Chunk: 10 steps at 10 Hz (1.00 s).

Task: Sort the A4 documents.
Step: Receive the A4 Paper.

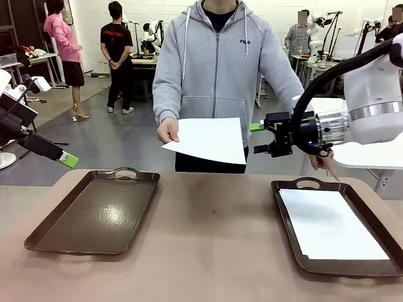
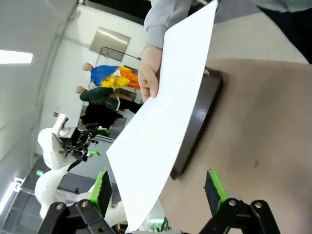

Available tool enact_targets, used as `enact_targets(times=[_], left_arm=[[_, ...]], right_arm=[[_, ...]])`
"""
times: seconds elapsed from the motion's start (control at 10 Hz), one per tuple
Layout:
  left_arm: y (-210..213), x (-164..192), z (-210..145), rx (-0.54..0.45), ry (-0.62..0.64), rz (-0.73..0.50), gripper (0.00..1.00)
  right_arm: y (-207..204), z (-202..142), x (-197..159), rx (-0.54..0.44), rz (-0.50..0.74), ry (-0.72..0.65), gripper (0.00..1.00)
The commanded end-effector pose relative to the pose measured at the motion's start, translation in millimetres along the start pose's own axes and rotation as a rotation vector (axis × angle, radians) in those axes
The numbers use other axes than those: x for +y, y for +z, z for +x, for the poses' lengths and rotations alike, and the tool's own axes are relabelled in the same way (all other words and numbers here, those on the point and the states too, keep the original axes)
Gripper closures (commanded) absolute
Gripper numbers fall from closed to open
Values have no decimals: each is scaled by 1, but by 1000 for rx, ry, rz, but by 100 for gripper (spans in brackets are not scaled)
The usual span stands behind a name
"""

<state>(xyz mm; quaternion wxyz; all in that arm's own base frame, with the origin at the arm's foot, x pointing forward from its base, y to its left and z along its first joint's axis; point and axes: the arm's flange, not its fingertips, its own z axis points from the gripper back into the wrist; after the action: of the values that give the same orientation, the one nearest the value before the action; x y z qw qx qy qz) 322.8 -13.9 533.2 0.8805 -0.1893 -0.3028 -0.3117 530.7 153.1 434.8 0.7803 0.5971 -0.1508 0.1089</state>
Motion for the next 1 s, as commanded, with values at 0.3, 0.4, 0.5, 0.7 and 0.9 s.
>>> enact_targets(times=[0.3, 0.4, 0.5, 0.7, 0.9], left_arm=[[0, 1, 0, -4, 1, -7, 0], [0, 1, 0, -4, 1, -7, 0], [0, 1, 0, -4, 1, -7, 0], [0, 1, 0, -4, 1, -7, 0], [0, 1, 0, -4, 1, -7, 0]], right_arm=[[-52, 9, -7, 30, 52, -83, 0], [-57, 10, -7, 29, 62, -85, 0], [-61, 11, -8, 26, 76, -92, 0], [-64, 14, -9, 17, 100, -104, 0], [-64, 15, -9, 12, 114, -121, 0]])
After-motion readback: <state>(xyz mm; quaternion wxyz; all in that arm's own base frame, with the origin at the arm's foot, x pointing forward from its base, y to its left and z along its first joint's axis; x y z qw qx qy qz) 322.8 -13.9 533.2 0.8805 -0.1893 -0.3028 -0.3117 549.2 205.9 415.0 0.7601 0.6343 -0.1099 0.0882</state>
